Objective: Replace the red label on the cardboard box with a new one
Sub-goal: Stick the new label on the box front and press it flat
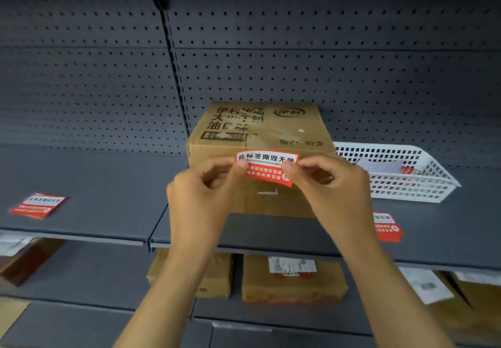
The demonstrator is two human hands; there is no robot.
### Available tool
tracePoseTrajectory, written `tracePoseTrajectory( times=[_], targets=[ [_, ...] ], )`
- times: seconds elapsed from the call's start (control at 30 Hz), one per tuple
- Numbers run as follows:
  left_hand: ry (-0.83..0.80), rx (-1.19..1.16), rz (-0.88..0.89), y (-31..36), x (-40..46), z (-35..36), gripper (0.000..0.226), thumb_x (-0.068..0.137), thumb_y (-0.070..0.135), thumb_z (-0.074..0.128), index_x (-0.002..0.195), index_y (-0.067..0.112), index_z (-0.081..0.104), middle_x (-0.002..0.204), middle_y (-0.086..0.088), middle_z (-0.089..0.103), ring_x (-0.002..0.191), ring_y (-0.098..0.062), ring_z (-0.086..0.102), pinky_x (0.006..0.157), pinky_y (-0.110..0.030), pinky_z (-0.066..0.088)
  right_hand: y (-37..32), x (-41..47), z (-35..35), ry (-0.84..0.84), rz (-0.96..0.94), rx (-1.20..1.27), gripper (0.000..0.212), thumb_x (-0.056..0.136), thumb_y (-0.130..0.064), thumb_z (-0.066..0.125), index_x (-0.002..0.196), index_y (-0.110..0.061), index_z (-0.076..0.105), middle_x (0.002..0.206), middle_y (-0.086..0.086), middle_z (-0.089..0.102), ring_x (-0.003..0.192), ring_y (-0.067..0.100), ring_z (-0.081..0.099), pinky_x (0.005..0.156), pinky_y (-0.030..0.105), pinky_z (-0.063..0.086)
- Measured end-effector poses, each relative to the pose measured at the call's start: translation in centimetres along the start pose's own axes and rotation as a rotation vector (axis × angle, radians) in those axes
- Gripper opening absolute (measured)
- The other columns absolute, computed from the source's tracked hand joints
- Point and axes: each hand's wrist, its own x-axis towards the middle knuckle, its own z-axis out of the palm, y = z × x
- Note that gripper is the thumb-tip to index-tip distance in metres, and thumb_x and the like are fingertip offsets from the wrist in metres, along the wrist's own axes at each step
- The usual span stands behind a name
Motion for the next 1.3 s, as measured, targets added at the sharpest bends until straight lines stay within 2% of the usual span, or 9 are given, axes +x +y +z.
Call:
tracePoseTrajectory(
  times=[0.17, 0.23, 0.33, 0.47, 0.6, 0.63, 0.8, 1.17, 1.3],
  targets=[
    [0.017, 0.105, 0.032, -2.1, -0.3, -0.5, 0.007, 0.088, 0.041, 0.073, 0.088, 0.034, 0.075, 0.081, 0.023, 0.073, 0.078, 0.008, 0.068, 0.066, -0.004, 0.047, 1.1, -1.3, 1.9, 0.012, 0.034, -0.061, 0.018, 0.083, -0.043, 0.079, 0.084, -0.025, 0.081, 0.081, -0.012, 0.076, 0.077, 0.004, 0.069, 0.070, 0.019, 0.055],
    [0.023, 0.172, 0.070, -3.0, 0.0, -0.4, 0.007, 0.087, 0.045, 0.073, 0.087, 0.038, 0.074, 0.092, 0.020, 0.067, 0.082, 0.005, 0.065, 0.069, -0.005, 0.047, 1.5, -1.4, 2.2, 0.018, 0.045, -0.067, 0.019, 0.084, -0.042, 0.079, 0.084, -0.023, 0.081, 0.080, -0.011, 0.076, 0.074, 0.004, 0.068, 0.071, 0.023, 0.056],
    [0.027, 0.245, 0.079, -4.7, 0.4, -0.3, 0.018, 0.084, 0.050, 0.074, 0.091, 0.033, 0.078, 0.106, 0.010, 0.059, 0.090, -0.002, 0.059, 0.073, -0.006, 0.041, 2.1, -1.2, 2.7, 0.003, 0.060, -0.110, 0.023, 0.085, -0.044, 0.077, 0.085, -0.021, 0.081, 0.079, -0.008, 0.076, 0.072, 0.007, 0.067, 0.072, 0.033, 0.057],
    [0.027, 0.348, 0.144, -6.4, 0.7, 0.0, 0.028, 0.082, 0.054, 0.073, 0.093, 0.029, 0.080, 0.107, 0.006, 0.060, 0.109, -0.014, 0.051, 0.082, -0.010, 0.036, 3.2, -1.4, 3.4, 0.013, 0.061, -0.164, 0.025, 0.085, -0.046, 0.076, 0.084, -0.022, 0.080, 0.076, -0.010, 0.074, 0.071, 0.007, 0.067, 0.069, 0.035, 0.057],
    [0.068, 0.448, 0.209, -8.3, 0.9, 0.4, 0.023, 0.081, 0.053, 0.074, 0.089, 0.032, 0.078, 0.119, 0.001, 0.057, 0.120, -0.026, 0.043, 0.094, -0.037, 0.042, 4.3, -1.8, 4.4, 0.025, 0.067, -0.202, 0.024, 0.086, -0.047, 0.076, 0.083, -0.023, 0.080, 0.073, -0.009, 0.073, 0.068, 0.008, 0.066, 0.069, 0.041, 0.057],
    [0.086, 0.473, 0.219, -8.6, 0.9, 0.6, 0.021, 0.081, 0.053, 0.074, 0.087, 0.033, 0.077, 0.122, 0.000, 0.056, 0.121, -0.028, 0.042, 0.093, -0.039, 0.039, 4.5, -1.9, 4.6, 0.031, 0.069, -0.214, 0.024, 0.085, -0.047, 0.076, 0.083, -0.023, 0.080, 0.072, -0.009, 0.073, 0.067, 0.008, 0.065, 0.068, 0.041, 0.057],
    [0.160, 0.551, 0.252, -9.7, 0.9, 1.2, 0.021, 0.081, 0.054, 0.075, 0.082, 0.033, 0.076, 0.125, -0.006, 0.057, 0.121, -0.036, 0.046, 0.082, -0.041, 0.036, 5.4, -2.1, 5.3, 0.053, 0.053, -0.261, 0.028, 0.085, -0.052, 0.074, 0.085, -0.025, 0.080, 0.069, -0.011, 0.072, 0.064, 0.006, 0.065, 0.063, 0.037, 0.057],
    [0.203, 0.553, 0.228, -11.0, 1.1, 1.9, 0.023, 0.089, 0.049, 0.070, 0.085, 0.026, 0.071, 0.122, -0.011, 0.052, 0.115, -0.033, 0.046, 0.085, -0.033, 0.026, 6.2, -1.8, 6.0, 0.160, 0.075, -0.295, 0.029, 0.084, -0.052, 0.074, 0.080, -0.024, 0.079, 0.066, -0.006, 0.073, 0.062, 0.016, 0.069, 0.063, 0.043, 0.057],
    [0.186, 0.443, 0.218, -10.4, 0.7, 2.3, 0.029, 0.094, 0.052, 0.059, 0.091, 0.025, 0.069, 0.121, -0.008, 0.052, 0.119, -0.033, 0.044, 0.091, -0.034, 0.026, 6.2, -2.0, 6.1, 0.167, 0.067, -0.297, 0.029, 0.084, -0.053, 0.074, 0.081, -0.025, 0.079, 0.066, -0.007, 0.073, 0.061, 0.013, 0.068, 0.060, 0.041, 0.057]
  ],
)
